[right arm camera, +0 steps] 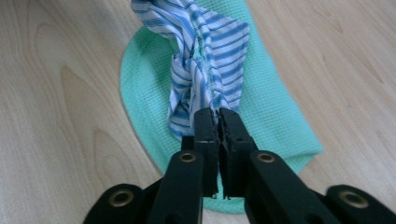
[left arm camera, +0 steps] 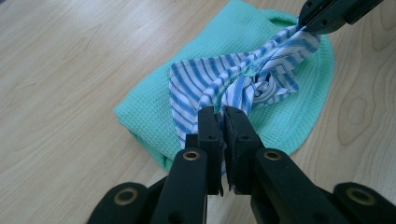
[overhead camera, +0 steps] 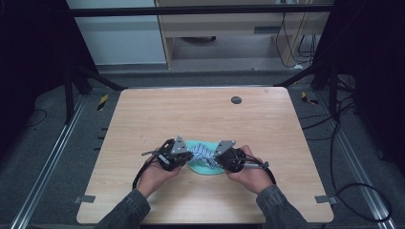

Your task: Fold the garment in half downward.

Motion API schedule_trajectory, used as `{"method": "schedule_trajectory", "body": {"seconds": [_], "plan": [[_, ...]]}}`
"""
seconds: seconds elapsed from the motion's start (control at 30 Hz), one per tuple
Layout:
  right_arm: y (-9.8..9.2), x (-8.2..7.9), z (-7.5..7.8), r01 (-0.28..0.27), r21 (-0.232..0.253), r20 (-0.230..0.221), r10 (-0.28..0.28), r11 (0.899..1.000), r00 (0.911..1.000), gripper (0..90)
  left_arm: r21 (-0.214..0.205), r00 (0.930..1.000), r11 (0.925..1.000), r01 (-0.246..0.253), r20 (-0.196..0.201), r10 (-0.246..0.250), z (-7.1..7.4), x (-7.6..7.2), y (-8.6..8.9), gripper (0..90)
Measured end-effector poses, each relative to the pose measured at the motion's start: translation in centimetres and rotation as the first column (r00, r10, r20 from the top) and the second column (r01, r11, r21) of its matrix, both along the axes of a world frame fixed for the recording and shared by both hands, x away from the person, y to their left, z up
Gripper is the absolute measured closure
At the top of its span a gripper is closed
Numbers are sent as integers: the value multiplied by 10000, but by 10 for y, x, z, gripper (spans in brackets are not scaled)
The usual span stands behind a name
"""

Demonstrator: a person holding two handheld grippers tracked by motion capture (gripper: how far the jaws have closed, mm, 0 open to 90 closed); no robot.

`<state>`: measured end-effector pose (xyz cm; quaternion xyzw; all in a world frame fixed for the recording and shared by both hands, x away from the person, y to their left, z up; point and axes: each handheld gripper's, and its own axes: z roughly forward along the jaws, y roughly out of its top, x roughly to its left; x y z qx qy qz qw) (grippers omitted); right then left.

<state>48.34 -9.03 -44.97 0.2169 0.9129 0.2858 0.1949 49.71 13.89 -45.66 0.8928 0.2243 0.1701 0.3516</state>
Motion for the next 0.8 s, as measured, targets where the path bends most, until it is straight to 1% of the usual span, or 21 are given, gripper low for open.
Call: {"method": "schedule_trajectory", "body": {"seconds": [0.03,0.07,0.1,0.13,0.2,0.27,0.37,0.47,0.63,0.73,0.8], "plan": [[2,-3,-3,-39,-27,-33,39,10000,10000,886,45,10000,10000,8,-19,-8,-3,-2,1,860],[2,-4,-3,-75,-89,-43,74,9999,10000,887,-44,10000,10000,-10,-31,10,-4,-3,1,860],[2,-5,-4,-103,-126,-48,102,9999,9999,887,-48,10000,10000,16,-43,-16,-6,-4,2,860],[3,-6,-5,-187,-170,-36,187,9997,9998,888,-42,10000,10000,54,-43,-54,-7,-5,2,860],[3,-7,-5,-178,-225,-18,178,9996,9998,888,-34,10000,10000,67,-53,-67,-9,-6,3,860],[3,-9,-6,-275,-251,-88,273,9993,9996,889,-66,9999,9999,77,-90,-78,-10,-7,4,861],[3,-12,-8,-274,-287,-135,270,9992,9995,890,-18,9998,9999,153,-110,-153,-12,-11,4,862],[3,-15,-11,-316,-305,-166,311,9990,9994,890,230,9995,9993,300,-46,-299,-15,-15,5,864],[3,-17,-16,-418,-350,-295,407,9985,9987,891,238,9993,9991,357,-150,-354,-21,-18,6,865],[4,-18,-18,-428,-425,-334,414,9982,9986,892,274,9991,9989,379,-173,-374,-22,-19,7,866],[5,-19,-18,-432,-447,-341,417,9981,9986,892,220,9992,9991,350,-191,-346,-23,-21,8,866]]}}
